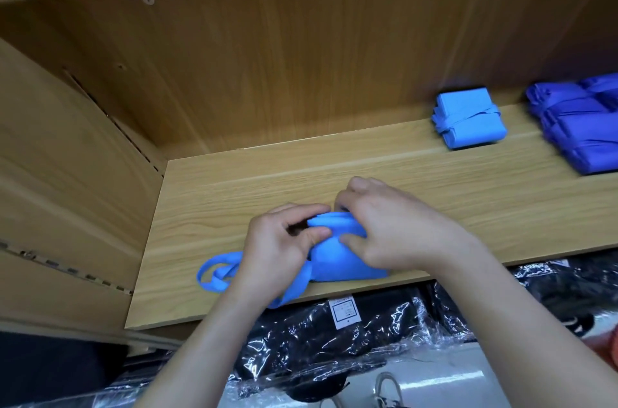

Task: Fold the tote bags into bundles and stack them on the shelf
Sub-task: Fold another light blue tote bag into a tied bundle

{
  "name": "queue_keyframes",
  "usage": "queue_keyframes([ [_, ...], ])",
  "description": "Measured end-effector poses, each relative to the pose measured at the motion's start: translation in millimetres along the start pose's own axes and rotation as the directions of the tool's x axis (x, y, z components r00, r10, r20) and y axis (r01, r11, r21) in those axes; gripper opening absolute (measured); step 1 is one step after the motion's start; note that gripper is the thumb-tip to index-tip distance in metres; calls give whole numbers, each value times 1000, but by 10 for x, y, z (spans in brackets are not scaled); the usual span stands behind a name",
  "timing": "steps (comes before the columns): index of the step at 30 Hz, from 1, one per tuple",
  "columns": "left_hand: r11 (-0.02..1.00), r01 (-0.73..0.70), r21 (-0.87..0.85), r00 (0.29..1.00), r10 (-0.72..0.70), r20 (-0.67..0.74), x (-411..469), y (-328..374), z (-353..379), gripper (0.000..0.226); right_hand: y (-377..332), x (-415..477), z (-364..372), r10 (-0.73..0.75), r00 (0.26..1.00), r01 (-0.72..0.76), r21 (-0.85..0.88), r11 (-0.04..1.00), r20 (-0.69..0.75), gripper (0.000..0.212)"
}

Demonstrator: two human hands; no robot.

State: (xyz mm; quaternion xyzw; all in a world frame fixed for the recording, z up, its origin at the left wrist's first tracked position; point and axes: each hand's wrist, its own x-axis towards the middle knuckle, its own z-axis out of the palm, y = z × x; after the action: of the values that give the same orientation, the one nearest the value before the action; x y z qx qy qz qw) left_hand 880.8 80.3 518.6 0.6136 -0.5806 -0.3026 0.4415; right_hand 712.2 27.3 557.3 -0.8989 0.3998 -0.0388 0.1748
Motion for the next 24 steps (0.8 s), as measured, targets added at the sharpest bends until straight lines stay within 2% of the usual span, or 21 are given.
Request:
queue_keyframes([
  [1, 994, -67, 84, 998, 68, -16, -10, 8, 27, 30, -46, -4, -27, -5, 999, 10, -136, 991, 38, 38],
  [3, 986, -85, 144, 995, 92, -36, -14, 51, 50, 27, -94, 12, -36, 9, 997, 10, -231, 973, 80, 49],
  [5, 983, -66, 171, 998, 65, 15, -7, 72, -11, 36, -81, 32, -43, 16, 996, 2, -204, 979, 89, 47],
  [8, 926, -137, 352, 973, 58, 225, -51, -32, -260, 86, 51, 28, -117, 54, 989, -40, -104, 994, 138, 38],
  [10, 861, -202, 466, 964, 91, 249, -141, -132, -421, 94, 146, 4, -160, 64, 987, -64, -11, 998, 149, 34],
  [11, 831, -244, 500, 963, 147, 226, -176, -184, -468, 86, 184, -4, -171, 57, 989, -58, 8, 998, 134, 33],
  [14, 769, -359, 530, 932, 327, 157, -207, -282, -562, 33, 234, -8, -233, 26, 997, -26, -7, 1000, 75, 30],
  [16, 800, -387, 458, 922, 343, 180, -202, -284, -642, 14, 246, 0, -272, 5, 999, -4, -38, 999, 40, 30],
  [19, 941, -283, 184, 952, 252, 173, -253, -127, -751, 20, 305, 48, -319, 3, 1000, -2, -94, 996, 7, 30],
  [22, 971, -238, 0, 963, 236, 133, -278, 32, -863, 23, 423, 95, -337, 37, 999, -37, -56, 998, 6, 28],
  [24, 966, -168, -196, 970, 197, 140, -275, 108, -932, 32, 496, 119, -336, 40, 999, -40, 67, 997, 6, 27],
])
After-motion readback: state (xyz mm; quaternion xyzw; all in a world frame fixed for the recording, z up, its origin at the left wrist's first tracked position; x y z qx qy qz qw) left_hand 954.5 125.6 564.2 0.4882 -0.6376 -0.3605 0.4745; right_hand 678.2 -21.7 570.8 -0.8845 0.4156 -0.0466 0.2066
